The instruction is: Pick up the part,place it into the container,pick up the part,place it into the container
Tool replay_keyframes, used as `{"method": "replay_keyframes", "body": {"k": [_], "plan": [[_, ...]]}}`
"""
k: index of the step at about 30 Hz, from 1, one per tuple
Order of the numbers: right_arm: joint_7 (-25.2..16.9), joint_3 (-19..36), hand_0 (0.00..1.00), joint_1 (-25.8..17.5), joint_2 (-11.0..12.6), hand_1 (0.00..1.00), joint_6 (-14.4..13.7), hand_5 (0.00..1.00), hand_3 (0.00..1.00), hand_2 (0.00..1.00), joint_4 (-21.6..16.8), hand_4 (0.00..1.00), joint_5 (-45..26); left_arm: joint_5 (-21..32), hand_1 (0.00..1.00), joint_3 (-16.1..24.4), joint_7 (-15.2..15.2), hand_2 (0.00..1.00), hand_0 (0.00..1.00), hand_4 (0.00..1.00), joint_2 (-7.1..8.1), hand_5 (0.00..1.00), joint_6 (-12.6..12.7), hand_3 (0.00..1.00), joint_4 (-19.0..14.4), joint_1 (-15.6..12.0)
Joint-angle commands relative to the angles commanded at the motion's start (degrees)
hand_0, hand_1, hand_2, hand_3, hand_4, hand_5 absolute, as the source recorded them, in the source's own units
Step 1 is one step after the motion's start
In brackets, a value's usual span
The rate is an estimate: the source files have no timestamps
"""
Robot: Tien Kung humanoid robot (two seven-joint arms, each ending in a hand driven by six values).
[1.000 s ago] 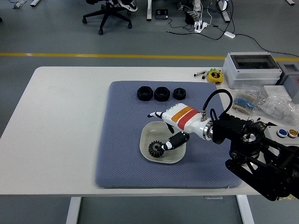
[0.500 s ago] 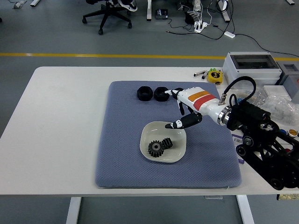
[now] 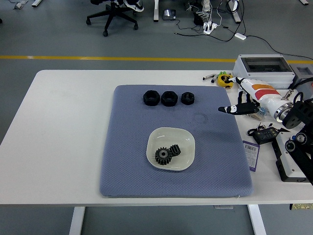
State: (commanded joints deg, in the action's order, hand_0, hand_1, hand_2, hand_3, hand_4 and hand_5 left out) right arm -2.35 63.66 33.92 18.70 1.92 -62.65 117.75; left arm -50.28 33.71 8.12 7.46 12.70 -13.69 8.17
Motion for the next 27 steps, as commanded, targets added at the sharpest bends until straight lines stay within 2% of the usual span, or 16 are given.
{"method": "replay_keyframes", "body": {"k": [2,3,6,11,14,15,20,21,26,27], "plan": [[0.16,1.18,0.122,-1.1,0.44,0.151,0.2,0.578,0.837,0.287,-0.46,0.998,0.76,0.12,0.655,-0.21,-0.11,0.642,0.68,0.619,-0.07,0.58,-0.02,0.553,0.01,0.03],[0.21,1.48,0.109,-1.49,0.61,0.117,0.13,0.576,0.829,0.235,-0.63,0.998,0.91,0.32,0.657,-0.37,-0.19,0.64,0.68,0.619,-0.08,0.583,0.01,0.552,0.03,0.04],[0.15,2.43,0.109,-3.13,1.74,0.117,-0.16,0.576,0.829,0.235,-1.61,0.998,1.5,2.17,0.657,-1.42,-0.83,0.64,0.68,0.619,-0.06,0.583,0.43,0.552,0.19,0.32],[-0.71,3.59,0.11,-5.76,3.55,0.126,-2.67,0.549,0.827,0.232,-4.47,0.998,3.55,3.27,0.66,-1.94,-1.26,0.641,0.679,0.619,-0.22,0.582,0.72,0.553,0.42,0.65],[-1.33,3.94,0.11,-7.15,4.46,0.126,-3.21,0.549,0.827,0.232,-6.5,0.998,5.2,2.72,0.66,-1.79,-1.29,0.641,0.679,0.619,-0.34,0.582,0.68,0.553,0.51,0.9],[-1.44,4.21,0.13,-7.69,4.62,0.131,-3.19,0.357,0.822,0.232,-7.24,0.991,5.82,2.42,0.66,-1.59,-1.25,0.641,0.679,0.62,-0.42,0.584,0.65,0.553,0.54,0.9],[-2.07,5.05,0.13,-9.65,4.88,0.131,-3.55,0.357,0.822,0.232,-10.5,0.991,10.42,1.6,0.66,-1.19,-1.23,0.641,0.679,0.62,-0.87,0.584,0.54,0.553,0.67,0.38],[-2.08,5.07,0.26,-9.8,4.92,0.233,-3.71,0.306,0.82,0.32,-10.88,0.998,11.62,1.42,0.658,-1.1,-1.22,0.641,0.679,0.618,-0.94,0.582,0.53,0.553,0.7,0.31],[-3.23,5.47,0.26,-11.36,4.46,0.233,-5.71,0.306,0.82,0.32,-11.73,0.998,12.25,0.23,0.658,-0.55,-1.08,0.641,0.679,0.618,-1.09,0.582,0.32,0.553,0.75,-0.16],[-3.59,5.51,0.709,-11.66,4.36,0.709,-5.88,0.257,0.905,0.81,-11.64,0.998,12.25,0.04,0.658,-0.45,-1.05,0.64,0.679,0.618,-1.1,0.583,0.28,0.552,0.75,-0.21]]}}
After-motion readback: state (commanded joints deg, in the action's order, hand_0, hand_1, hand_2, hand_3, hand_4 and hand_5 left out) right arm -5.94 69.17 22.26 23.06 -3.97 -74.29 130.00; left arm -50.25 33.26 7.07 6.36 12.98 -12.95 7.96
